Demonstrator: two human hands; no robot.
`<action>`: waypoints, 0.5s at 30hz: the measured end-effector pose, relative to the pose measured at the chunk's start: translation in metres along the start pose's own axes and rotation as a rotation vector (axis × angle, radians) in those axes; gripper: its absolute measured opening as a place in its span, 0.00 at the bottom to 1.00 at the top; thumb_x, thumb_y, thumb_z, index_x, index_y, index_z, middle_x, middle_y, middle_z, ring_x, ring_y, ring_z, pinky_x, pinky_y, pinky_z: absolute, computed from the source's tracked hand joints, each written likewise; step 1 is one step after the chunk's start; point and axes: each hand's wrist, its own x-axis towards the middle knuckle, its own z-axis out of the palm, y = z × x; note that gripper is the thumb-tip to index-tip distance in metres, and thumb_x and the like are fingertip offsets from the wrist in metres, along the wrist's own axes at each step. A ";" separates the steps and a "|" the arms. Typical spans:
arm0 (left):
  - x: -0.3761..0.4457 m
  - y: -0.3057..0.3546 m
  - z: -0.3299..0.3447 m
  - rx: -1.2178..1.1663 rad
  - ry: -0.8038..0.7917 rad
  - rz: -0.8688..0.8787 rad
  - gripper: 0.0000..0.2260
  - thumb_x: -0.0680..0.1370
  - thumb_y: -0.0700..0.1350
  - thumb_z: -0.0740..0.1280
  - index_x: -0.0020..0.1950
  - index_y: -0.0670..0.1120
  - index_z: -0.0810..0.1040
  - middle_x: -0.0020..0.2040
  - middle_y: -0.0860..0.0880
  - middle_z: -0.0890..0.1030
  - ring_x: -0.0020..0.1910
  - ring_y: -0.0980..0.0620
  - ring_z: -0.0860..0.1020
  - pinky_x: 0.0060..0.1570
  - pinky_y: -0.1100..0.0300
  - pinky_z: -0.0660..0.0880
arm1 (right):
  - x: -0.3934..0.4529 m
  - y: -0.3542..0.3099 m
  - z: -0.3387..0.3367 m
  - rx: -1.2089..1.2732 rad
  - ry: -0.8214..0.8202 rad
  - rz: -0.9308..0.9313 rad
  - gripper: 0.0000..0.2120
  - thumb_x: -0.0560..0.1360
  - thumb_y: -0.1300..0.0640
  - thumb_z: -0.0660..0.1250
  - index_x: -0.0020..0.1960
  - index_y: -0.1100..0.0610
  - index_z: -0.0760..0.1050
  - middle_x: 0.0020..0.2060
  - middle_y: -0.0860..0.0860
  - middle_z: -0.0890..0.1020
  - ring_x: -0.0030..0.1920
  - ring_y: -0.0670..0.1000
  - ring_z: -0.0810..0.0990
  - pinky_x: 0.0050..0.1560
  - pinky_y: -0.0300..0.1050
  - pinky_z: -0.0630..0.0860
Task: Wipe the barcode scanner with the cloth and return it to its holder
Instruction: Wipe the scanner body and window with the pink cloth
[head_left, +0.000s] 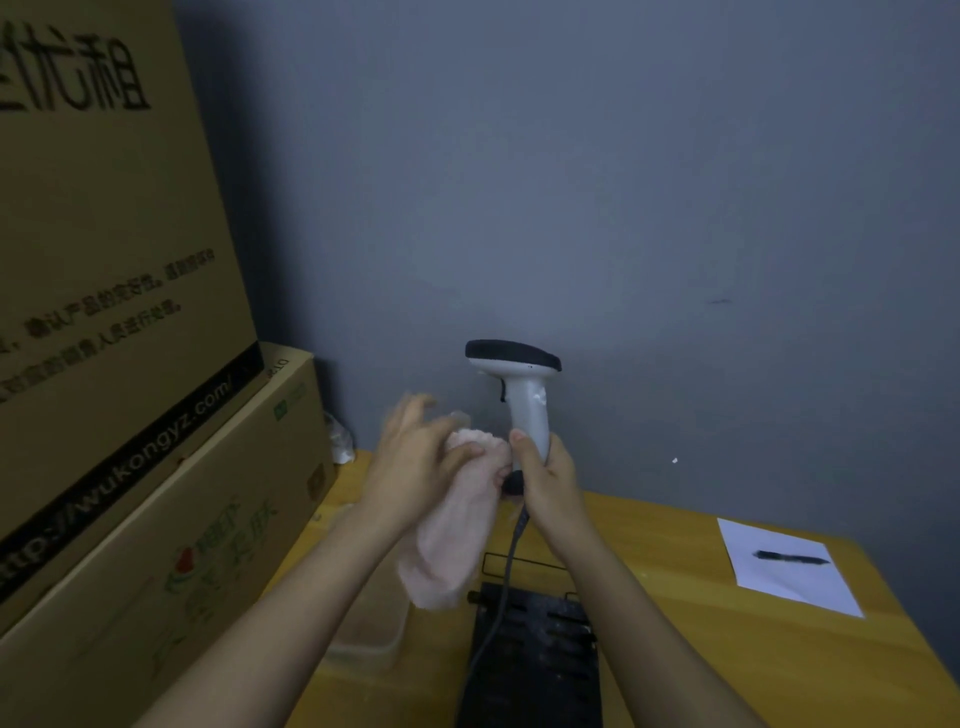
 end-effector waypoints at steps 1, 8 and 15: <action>0.001 -0.002 -0.004 0.194 0.013 0.101 0.15 0.75 0.58 0.63 0.44 0.48 0.81 0.64 0.50 0.73 0.70 0.44 0.64 0.71 0.45 0.52 | 0.002 0.001 -0.003 -0.042 -0.015 -0.010 0.08 0.79 0.54 0.60 0.43 0.54 0.71 0.35 0.51 0.75 0.35 0.49 0.75 0.34 0.43 0.73; -0.005 0.003 -0.003 -0.186 -0.481 0.126 0.18 0.74 0.58 0.65 0.39 0.43 0.74 0.32 0.51 0.73 0.29 0.58 0.69 0.33 0.60 0.66 | 0.007 -0.002 -0.022 -0.249 -0.192 0.022 0.12 0.79 0.52 0.59 0.51 0.61 0.71 0.36 0.52 0.76 0.33 0.47 0.74 0.30 0.35 0.71; -0.018 -0.003 0.014 -0.356 -0.630 -0.145 0.17 0.77 0.55 0.61 0.38 0.43 0.76 0.33 0.49 0.74 0.32 0.56 0.71 0.35 0.63 0.66 | 0.003 0.002 -0.025 -0.359 -0.264 0.059 0.09 0.78 0.51 0.62 0.51 0.57 0.72 0.34 0.50 0.77 0.31 0.47 0.74 0.28 0.37 0.71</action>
